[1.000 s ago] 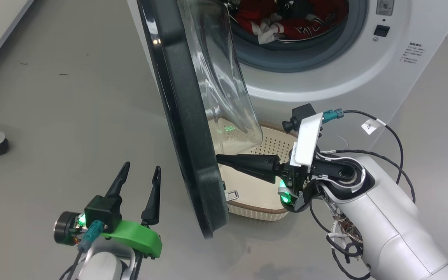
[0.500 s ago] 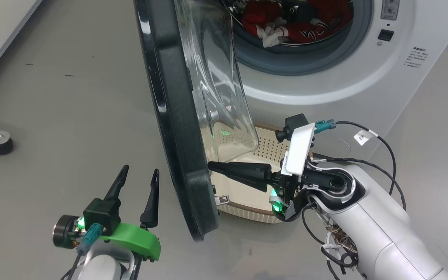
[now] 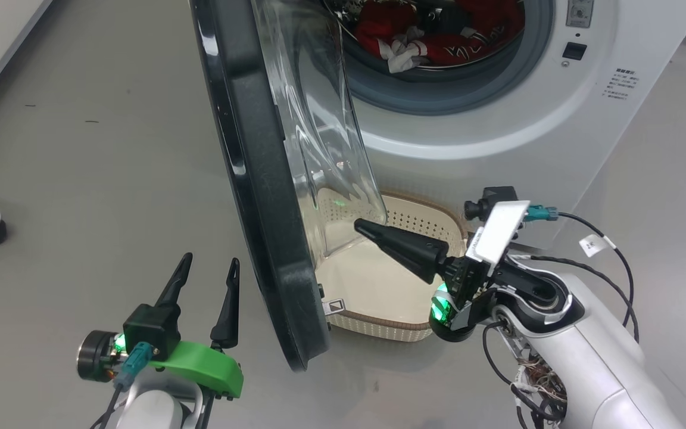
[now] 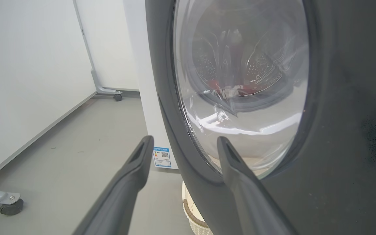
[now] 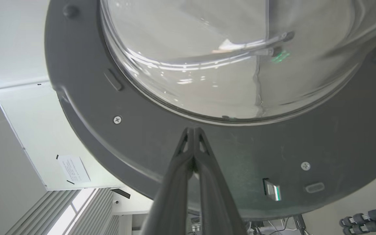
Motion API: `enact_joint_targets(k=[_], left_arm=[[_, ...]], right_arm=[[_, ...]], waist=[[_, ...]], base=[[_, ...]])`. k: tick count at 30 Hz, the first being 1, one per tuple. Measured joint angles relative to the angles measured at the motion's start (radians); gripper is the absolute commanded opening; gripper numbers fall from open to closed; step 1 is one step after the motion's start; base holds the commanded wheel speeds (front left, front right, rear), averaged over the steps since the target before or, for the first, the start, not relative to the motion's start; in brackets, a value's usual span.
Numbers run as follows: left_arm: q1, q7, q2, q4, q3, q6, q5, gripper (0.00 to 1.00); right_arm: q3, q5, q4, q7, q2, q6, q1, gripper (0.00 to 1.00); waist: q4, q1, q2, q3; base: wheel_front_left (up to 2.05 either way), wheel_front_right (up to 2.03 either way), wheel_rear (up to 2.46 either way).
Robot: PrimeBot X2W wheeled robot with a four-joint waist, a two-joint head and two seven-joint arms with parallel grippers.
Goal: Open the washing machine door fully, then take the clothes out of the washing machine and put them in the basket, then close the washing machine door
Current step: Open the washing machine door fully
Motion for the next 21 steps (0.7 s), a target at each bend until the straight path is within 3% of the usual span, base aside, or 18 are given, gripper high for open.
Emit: enact_joint_targets(k=[1,2,3,14,21], left_arm=[[0.0,0.0,0.0,0.0,0.002,0.0,0.0,1.0],[0.0,0.0,0.0,0.0,0.005,0.002,-0.001,1.0],[0.002,0.0,0.0,0.0,0.011,0.004,-0.001,1.0],[0.015,0.0,0.0,0.003,0.017,0.004,-0.001,1.0],[0.015,0.0,0.0,0.004,0.018,0.004,-0.001,1.0]], right_arm=[[-0.014,-0.001,-0.004,-0.011,-0.001,0.0,0.008,0.29],[-0.024,-0.006,-0.007,-0.017,-0.001,0.0,0.016,0.45],[-0.033,-0.005,-0.01,-0.025,0.0,0.0,0.027,1.0],[-0.128,-0.118,-0.039,-0.196,-0.031,0.0,0.16,1.0],[-0.178,-0.33,-0.051,-0.393,-0.085,0.0,0.218,1.0]], waist=[[-0.002,0.0,0.0,0.0],[-0.004,0.0,0.0,-0.001],[-0.007,0.0,0.0,-0.003],[-0.03,0.0,0.0,-0.009],[-0.036,0.0,0.0,-0.009]], base=[[0.0,0.0,0.0],[0.0,0.0,0.0],[0.0,0.0,0.0],[0.0,0.0,0.0],[0.0,0.0,0.0]])
